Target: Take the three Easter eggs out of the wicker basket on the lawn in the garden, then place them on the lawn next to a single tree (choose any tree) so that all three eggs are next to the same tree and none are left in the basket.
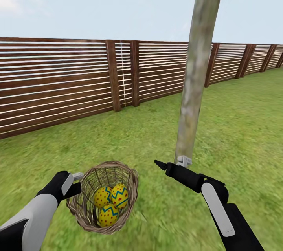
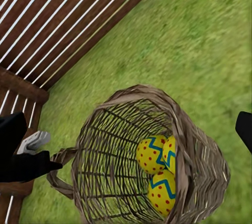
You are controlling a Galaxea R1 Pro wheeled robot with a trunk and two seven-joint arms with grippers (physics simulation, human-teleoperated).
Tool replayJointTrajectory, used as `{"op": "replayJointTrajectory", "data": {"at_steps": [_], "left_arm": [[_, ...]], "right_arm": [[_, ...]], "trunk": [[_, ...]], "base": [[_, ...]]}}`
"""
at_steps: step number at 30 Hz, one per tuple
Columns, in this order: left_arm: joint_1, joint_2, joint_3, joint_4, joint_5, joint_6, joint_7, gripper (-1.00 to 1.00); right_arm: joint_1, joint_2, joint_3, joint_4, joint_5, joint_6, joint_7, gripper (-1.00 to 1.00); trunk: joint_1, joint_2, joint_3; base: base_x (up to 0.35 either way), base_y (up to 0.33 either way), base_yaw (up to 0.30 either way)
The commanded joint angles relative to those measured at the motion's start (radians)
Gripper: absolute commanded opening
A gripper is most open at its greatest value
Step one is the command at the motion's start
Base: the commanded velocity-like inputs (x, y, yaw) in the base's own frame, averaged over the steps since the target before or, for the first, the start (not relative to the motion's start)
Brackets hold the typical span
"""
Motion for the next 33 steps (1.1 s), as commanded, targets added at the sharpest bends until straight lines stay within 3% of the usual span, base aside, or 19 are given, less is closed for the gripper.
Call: {"op": "replayJointTrajectory", "data": {"at_steps": [1, 33], "left_arm": [[-0.001, -0.001, 0.008, -0.001, 0.007, 0.003, 0.001, -1.00], [-0.001, -0.004, 0.007, -0.001, 0.007, 0.003, 0.001, -1.00]], "right_arm": [[-0.001, 0.000, 0.000, 0.000, 0.003, 0.003, 0.004, 1.00], [-0.001, 0.000, 0.001, 0.001, 0.003, 0.003, -0.002, 1.00]], "trunk": [[0.004, -0.008, -0.004], [0.127, -0.232, -0.104]], "base": [[0.000, 0.000, 0.000], [0.000, 0.000, 0.000]]}}
